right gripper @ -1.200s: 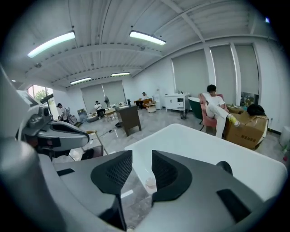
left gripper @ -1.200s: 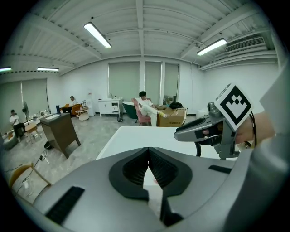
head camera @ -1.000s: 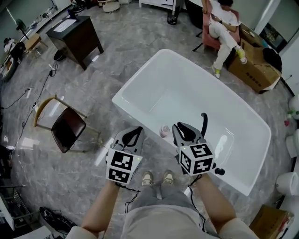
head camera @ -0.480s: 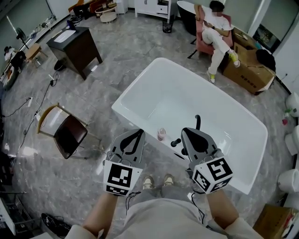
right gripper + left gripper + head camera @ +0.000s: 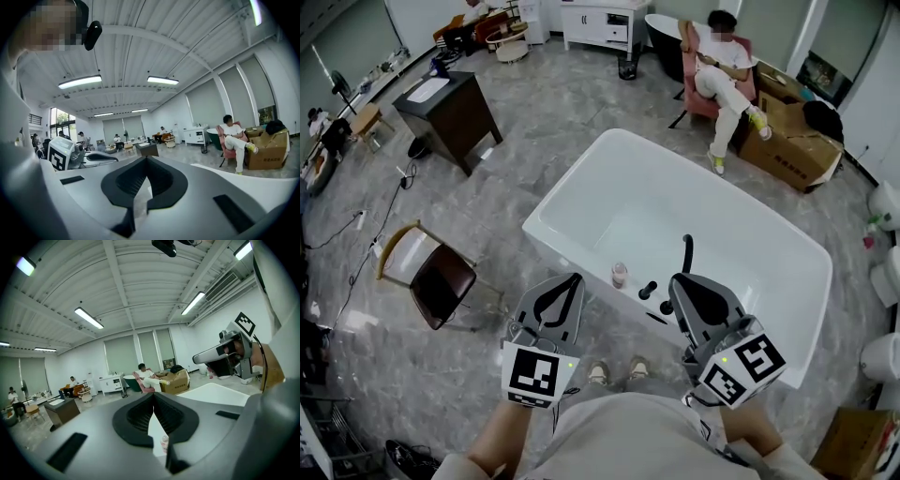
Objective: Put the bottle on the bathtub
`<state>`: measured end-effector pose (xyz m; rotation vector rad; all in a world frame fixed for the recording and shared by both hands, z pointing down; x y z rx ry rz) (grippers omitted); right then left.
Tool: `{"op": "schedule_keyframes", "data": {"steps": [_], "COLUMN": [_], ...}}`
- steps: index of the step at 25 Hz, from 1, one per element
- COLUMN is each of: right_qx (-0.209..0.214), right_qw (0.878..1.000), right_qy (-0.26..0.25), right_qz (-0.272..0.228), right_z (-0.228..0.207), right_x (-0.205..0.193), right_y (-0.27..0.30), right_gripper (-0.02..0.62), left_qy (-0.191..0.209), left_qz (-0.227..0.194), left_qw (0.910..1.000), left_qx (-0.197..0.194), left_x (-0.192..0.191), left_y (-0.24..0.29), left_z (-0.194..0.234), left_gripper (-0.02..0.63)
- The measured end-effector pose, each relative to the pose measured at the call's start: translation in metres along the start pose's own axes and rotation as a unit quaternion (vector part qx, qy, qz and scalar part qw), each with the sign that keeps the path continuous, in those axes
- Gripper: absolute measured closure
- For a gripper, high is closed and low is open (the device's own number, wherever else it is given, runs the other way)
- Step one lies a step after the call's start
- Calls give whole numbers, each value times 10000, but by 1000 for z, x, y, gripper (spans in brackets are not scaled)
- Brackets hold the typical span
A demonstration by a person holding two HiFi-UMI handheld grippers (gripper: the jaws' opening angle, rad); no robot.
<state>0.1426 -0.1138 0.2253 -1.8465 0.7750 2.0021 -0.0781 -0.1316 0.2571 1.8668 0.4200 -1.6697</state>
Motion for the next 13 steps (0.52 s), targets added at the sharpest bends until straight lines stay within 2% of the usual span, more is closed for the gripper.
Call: {"op": "schedule_keyframes", "data": {"steps": [6, 13], "right_qx": [-84, -93], "right_qw": [9997, 9990], "right_qy": [-203, -427], "right_qz": [79, 48], "right_z": [0, 0], "right_x": [-3, -4], "right_y": [-16, -18], "right_gripper": [566, 566], "left_qy": [-52, -37], "left_qz": [66, 109], "left_qw": [9999, 9997], "left_qx": [-137, -197], "left_x": [-4, -5], "left_y": [4, 13], "left_z": [-17, -15], "left_gripper": [586, 586]}}
Point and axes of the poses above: the fingertips, and each gripper's own axes: y forward along the fingers, z to its left, x out of its top, the point moved 8 cm from there along -y, backward along the fingers, and after that the axes turned 12 degrees about -y, right-handed, at the moved point
